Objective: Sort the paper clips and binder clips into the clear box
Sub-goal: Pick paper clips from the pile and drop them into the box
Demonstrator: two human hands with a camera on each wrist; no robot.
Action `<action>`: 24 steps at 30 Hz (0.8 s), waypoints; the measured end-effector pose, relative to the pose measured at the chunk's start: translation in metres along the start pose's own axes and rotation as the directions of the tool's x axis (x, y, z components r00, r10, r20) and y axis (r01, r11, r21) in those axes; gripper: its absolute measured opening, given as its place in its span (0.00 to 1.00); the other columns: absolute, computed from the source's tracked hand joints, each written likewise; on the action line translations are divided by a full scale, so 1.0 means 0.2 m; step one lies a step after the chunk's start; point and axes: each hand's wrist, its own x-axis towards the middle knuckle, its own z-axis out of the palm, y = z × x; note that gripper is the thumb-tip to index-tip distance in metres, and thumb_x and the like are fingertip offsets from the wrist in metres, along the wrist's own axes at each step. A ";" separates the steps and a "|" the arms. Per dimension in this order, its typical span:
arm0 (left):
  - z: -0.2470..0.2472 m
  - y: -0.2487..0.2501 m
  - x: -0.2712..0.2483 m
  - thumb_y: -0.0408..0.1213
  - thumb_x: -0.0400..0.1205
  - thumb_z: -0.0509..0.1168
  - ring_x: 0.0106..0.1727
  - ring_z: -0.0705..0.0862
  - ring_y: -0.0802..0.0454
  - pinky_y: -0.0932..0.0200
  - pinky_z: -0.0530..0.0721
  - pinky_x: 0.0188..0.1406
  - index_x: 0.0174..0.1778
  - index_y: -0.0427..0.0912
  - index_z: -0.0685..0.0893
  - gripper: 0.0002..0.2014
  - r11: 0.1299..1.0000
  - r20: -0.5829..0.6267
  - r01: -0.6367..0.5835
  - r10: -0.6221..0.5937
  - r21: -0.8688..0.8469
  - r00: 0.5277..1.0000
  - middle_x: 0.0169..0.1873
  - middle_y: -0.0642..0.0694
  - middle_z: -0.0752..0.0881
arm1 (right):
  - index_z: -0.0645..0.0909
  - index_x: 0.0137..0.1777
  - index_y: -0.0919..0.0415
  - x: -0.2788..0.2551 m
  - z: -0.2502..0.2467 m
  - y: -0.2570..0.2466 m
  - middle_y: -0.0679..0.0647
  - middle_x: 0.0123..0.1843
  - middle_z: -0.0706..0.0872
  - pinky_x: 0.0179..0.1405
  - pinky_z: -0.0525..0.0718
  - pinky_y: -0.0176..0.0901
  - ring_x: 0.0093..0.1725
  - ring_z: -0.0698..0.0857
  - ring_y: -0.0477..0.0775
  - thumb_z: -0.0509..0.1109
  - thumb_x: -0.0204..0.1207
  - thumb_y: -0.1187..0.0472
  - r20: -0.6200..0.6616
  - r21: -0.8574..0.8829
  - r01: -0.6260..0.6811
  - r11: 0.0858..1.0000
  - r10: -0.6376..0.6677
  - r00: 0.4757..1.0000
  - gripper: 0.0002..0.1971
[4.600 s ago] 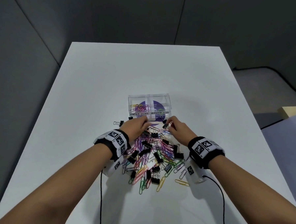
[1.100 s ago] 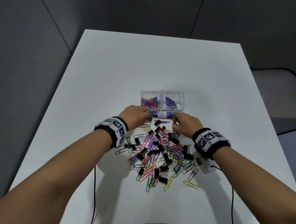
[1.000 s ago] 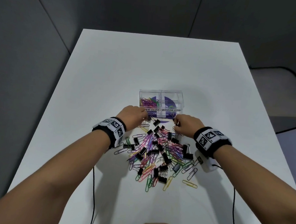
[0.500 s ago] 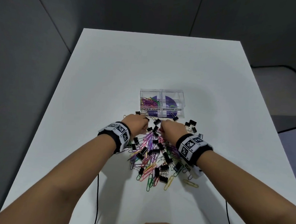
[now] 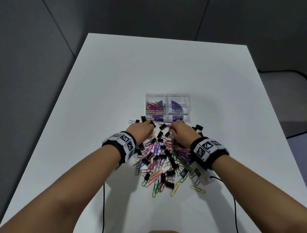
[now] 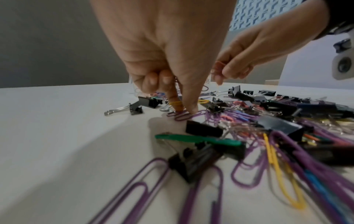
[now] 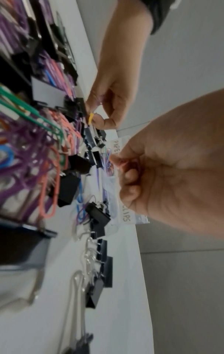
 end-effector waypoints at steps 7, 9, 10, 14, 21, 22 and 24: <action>-0.01 -0.01 -0.01 0.37 0.81 0.61 0.62 0.80 0.44 0.50 0.81 0.59 0.66 0.41 0.75 0.17 0.996 0.052 0.017 -0.013 -0.085 0.999 0.63 0.42 0.79 | 0.73 0.58 0.64 -0.03 -0.05 0.03 0.55 0.38 0.75 0.30 0.66 0.44 0.29 0.69 0.51 0.49 0.84 0.67 0.067 0.080 -0.081 0.993 0.076 0.995 0.12; -0.01 -0.01 0.00 0.40 0.80 0.63 0.62 0.80 0.44 0.50 0.81 0.58 0.66 0.39 0.75 0.19 0.999 0.046 -0.011 0.013 -0.048 0.999 0.63 0.42 0.77 | 0.71 0.63 0.61 -0.04 -0.03 0.02 0.55 0.36 0.78 0.26 0.67 0.41 0.28 0.71 0.50 0.49 0.83 0.68 0.142 0.068 -0.084 0.994 0.074 0.987 0.14; -0.01 0.00 0.00 0.42 0.80 0.64 0.62 0.79 0.44 0.50 0.81 0.57 0.65 0.39 0.76 0.19 0.999 0.048 -0.019 0.020 -0.029 0.999 0.64 0.42 0.76 | 0.71 0.64 0.61 -0.04 -0.03 0.01 0.56 0.40 0.81 0.29 0.70 0.41 0.32 0.75 0.51 0.50 0.83 0.66 0.173 0.052 -0.073 0.996 0.063 0.983 0.13; -0.02 0.01 0.01 0.41 0.81 0.64 0.63 0.78 0.43 0.49 0.80 0.59 0.64 0.38 0.77 0.17 0.999 0.074 -0.026 0.024 0.035 0.997 0.64 0.41 0.76 | 0.73 0.62 0.63 -0.05 0.02 0.00 0.61 0.57 0.84 0.44 0.74 0.45 0.50 0.81 0.60 0.57 0.81 0.63 0.217 -0.141 0.037 0.989 -0.006 0.976 0.12; -0.04 0.05 0.03 0.34 0.84 0.61 0.63 0.80 0.40 0.48 0.79 0.60 0.63 0.34 0.76 0.14 0.994 0.159 -0.033 0.016 0.101 0.987 0.62 0.36 0.80 | 0.76 0.53 0.64 0.00 0.03 -0.02 0.60 0.54 0.85 0.41 0.71 0.43 0.50 0.82 0.60 0.61 0.81 0.64 0.227 -0.257 0.054 0.965 0.006 0.974 0.05; -0.05 0.06 0.03 0.33 0.84 0.60 0.63 0.80 0.39 0.48 0.79 0.61 0.64 0.33 0.76 0.14 0.995 0.171 -0.029 0.012 0.097 0.985 0.62 0.36 0.79 | 0.76 0.52 0.63 0.00 0.03 -0.03 0.59 0.52 0.85 0.41 0.70 0.43 0.50 0.82 0.60 0.61 0.81 0.65 0.232 -0.261 0.057 0.964 0.005 0.973 0.04; -0.05 0.07 0.03 0.32 0.84 0.59 0.62 0.80 0.39 0.48 0.79 0.61 0.63 0.31 0.75 0.13 0.995 0.185 -0.028 0.010 0.094 0.983 0.62 0.35 0.79 | 0.75 0.50 0.61 0.01 0.04 -0.03 0.58 0.46 0.82 0.40 0.70 0.43 0.48 0.82 0.60 0.61 0.81 0.66 0.232 -0.269 0.067 0.961 -0.003 0.973 0.03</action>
